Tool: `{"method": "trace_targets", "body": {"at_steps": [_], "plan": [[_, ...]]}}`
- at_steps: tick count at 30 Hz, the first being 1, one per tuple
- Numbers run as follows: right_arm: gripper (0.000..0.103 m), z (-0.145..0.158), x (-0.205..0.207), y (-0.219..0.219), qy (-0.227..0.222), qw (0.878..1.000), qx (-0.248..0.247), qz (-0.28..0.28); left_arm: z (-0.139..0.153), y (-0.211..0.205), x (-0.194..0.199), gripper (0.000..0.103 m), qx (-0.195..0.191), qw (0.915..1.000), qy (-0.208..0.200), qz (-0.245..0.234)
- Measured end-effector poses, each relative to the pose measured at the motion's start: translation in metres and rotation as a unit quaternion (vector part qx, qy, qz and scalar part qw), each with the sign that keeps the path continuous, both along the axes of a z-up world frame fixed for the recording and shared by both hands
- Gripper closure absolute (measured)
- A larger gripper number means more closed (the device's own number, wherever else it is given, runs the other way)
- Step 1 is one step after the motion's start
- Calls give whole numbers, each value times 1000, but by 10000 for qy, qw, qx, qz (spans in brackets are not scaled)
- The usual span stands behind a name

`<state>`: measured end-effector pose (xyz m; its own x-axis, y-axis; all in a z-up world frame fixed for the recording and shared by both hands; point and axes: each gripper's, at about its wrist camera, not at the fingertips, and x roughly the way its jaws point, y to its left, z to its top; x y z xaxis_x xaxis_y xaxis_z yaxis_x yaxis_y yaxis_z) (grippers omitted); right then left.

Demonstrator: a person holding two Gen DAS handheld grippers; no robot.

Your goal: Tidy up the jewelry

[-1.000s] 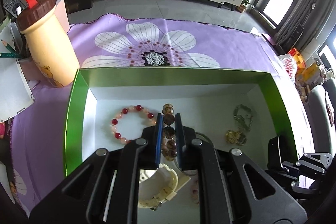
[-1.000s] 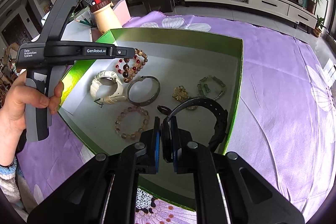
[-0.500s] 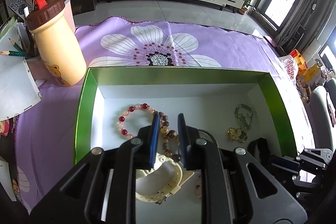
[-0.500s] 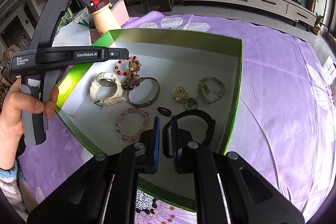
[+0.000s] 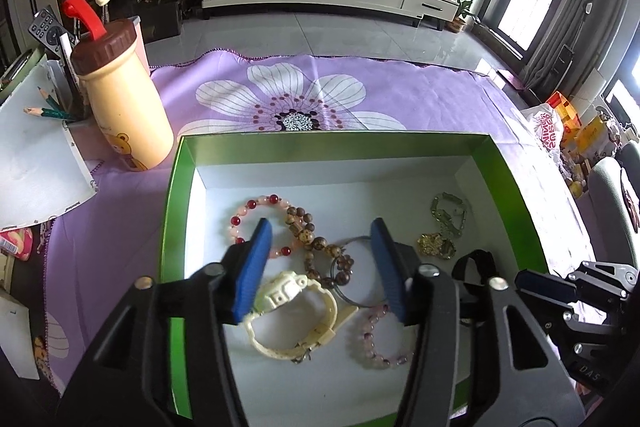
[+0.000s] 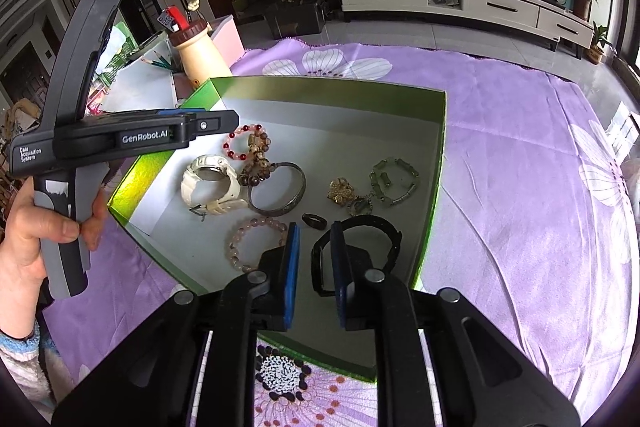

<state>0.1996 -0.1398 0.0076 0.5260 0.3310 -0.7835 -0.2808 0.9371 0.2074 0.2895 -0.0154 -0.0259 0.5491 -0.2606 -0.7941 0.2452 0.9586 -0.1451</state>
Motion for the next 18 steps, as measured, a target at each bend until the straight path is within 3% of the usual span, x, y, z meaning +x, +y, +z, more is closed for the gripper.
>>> {"method": "trace_targets", "body": {"at_steps": [6, 11, 18], "plan": [[81, 13, -9, 1, -76, 10000, 1, -28, 13, 4, -17, 30, 86, 9999, -112, 20], [59, 23, -18, -1, -144, 9998, 32, -152, 27, 4, -34, 20, 319, 9990, -299, 10], [38, 36, -27, -4, -189, 9990, -30, -410, 49, 7, -56, 8, 551, 9969, -560, 70]]}}
